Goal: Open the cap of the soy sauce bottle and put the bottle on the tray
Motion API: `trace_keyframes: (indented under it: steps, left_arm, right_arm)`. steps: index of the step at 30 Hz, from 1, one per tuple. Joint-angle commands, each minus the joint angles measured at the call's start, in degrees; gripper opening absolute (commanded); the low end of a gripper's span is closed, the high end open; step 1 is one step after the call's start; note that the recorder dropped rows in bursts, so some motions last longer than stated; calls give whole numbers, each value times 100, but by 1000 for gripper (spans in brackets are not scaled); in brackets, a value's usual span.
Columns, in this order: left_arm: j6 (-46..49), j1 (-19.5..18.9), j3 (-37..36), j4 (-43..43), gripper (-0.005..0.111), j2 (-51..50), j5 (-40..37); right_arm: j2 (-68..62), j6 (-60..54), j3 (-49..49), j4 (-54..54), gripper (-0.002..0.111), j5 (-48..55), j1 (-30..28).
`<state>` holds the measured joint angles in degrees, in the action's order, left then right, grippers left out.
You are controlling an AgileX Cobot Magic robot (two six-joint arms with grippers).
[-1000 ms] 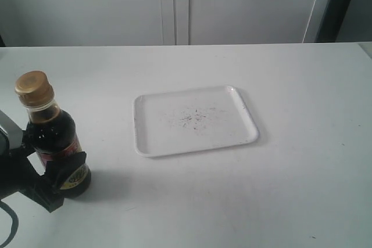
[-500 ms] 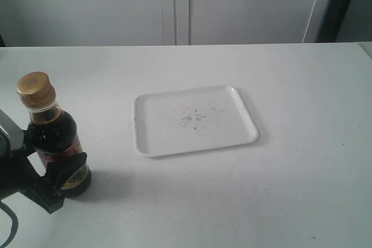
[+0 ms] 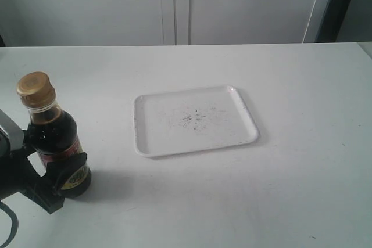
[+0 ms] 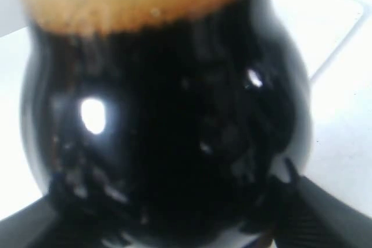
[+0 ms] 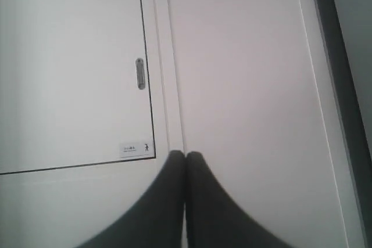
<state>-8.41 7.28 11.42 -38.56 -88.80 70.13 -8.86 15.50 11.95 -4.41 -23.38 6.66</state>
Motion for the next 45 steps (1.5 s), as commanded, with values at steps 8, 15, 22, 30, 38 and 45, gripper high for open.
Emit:
trace_keyframes:
  steps: [8,15,22,30,38,45]
  left_arm:
    - [54,18,-51,-65,0,34,-17]
    - [54,18,-51,-65,0,34,-17]
    - [54,18,-51,-65,0,34,-17]
    - [54,18,-51,-65,0,34,-17]
    - [54,18,-51,-65,0,34,-17]
    - [54,18,-51,-65,0,34,-17]
  right_arm:
    - [-2691,2336,1265,-3017,0,-1389,14]
    - [-4028,2564,1437,-3394,0,-2198,196]
    - [-4599,1396,1437,-2580,0,-2014,1208]
    - [-5265,146,1779,-1724,0,-1443,2093]
    - [-5947,-2249,1885,78,0,-1498,2983]
    - [-6706,-2876,1885,371,0,-2441,3423]
